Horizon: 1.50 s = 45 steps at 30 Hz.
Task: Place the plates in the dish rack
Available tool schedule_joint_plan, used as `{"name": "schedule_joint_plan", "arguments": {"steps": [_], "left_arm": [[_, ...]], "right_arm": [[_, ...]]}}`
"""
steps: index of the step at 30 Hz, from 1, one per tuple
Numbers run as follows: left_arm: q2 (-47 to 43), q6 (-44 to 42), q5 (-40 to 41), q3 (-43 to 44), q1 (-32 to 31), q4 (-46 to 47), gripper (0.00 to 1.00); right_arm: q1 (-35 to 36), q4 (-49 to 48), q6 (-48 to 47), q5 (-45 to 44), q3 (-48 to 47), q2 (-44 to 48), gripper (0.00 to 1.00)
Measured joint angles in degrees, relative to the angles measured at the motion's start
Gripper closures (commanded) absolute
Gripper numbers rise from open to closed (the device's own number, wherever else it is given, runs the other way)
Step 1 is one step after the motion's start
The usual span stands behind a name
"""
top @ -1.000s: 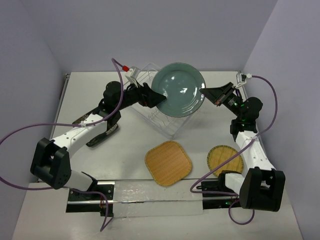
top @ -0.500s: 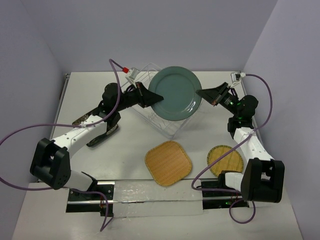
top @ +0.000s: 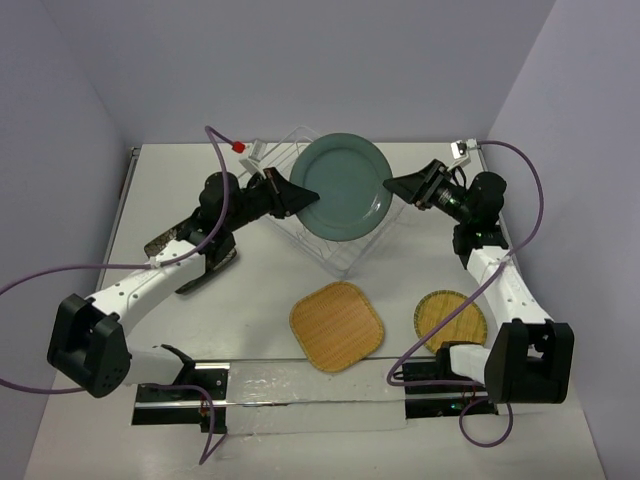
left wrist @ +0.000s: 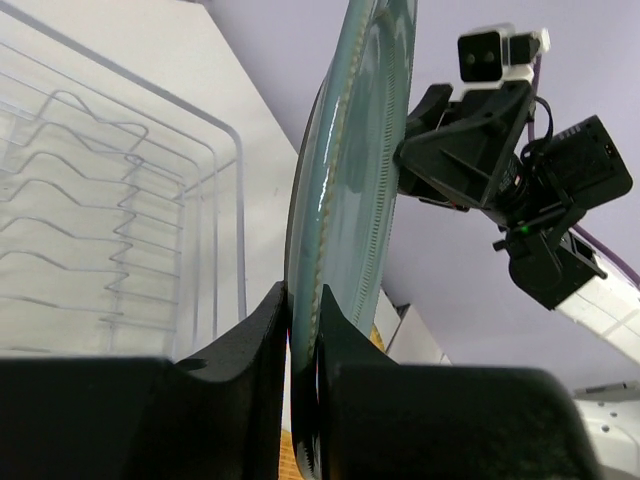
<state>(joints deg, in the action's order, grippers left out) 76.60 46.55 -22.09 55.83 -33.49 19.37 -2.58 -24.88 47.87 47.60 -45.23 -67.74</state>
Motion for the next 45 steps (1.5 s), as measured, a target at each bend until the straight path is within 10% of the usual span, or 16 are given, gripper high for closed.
{"name": "schedule_joint_plan", "arguments": {"steps": [13,24,35,45], "left_arm": [[-1.25,2.07,11.57,6.92,0.11,-17.02,1.0],[13.32,11.33,33.04,41.08,0.01,-55.4,1.0],[28.71,23.36,45.5,62.4,-3.64,-91.4,1.0],[32.56,26.29,48.85,66.81,-9.43,-99.69,1.0]], "right_arm": [[1.1,14.55,-13.39,-6.76,-2.14,1.75,0.22],[7.6,21.76,-31.12,-22.32,-2.21,16.28,0.21],[7.64,24.48,-34.6,-31.86,-4.42,11.52,0.2],[7.62,25.27,-34.94,-33.97,-5.36,8.24,0.2]]}}
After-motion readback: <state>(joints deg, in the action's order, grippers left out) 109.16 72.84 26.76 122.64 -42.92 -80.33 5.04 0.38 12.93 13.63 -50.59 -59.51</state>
